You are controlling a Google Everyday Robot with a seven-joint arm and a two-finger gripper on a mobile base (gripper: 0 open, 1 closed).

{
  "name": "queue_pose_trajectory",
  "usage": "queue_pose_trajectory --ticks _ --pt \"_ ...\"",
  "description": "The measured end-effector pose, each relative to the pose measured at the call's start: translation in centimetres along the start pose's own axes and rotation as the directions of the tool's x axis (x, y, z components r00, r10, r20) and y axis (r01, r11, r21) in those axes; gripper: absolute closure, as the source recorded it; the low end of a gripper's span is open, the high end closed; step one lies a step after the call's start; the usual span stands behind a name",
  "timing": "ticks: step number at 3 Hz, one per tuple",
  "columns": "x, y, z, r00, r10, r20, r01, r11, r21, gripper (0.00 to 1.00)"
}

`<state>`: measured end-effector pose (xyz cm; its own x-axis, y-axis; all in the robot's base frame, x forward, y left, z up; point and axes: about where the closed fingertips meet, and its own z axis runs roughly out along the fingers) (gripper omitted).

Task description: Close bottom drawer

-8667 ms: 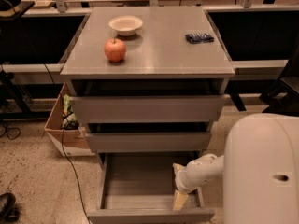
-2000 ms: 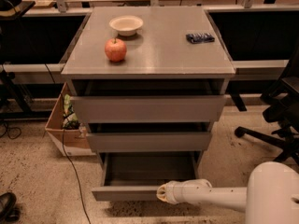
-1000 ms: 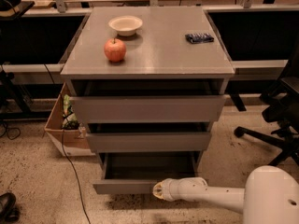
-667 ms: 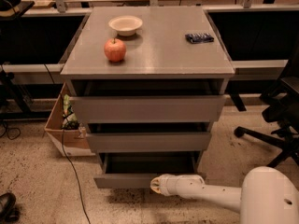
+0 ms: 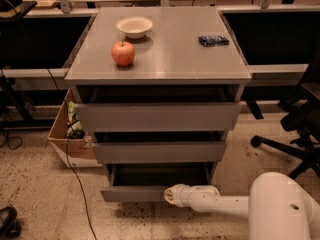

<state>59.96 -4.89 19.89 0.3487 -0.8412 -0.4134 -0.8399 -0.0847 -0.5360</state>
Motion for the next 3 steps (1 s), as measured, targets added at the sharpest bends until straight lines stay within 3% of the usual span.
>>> queue_pose_trajectory --ticks 2,3 --pt "3.0 -1.9 1.6 0.993 -0.1 -0.058 0.102 0.9937 0.046 1.0" --pt "3.3 -2.1 1.9 0.991 -0.115 -0.065 0.118 0.9916 0.052 1.0"
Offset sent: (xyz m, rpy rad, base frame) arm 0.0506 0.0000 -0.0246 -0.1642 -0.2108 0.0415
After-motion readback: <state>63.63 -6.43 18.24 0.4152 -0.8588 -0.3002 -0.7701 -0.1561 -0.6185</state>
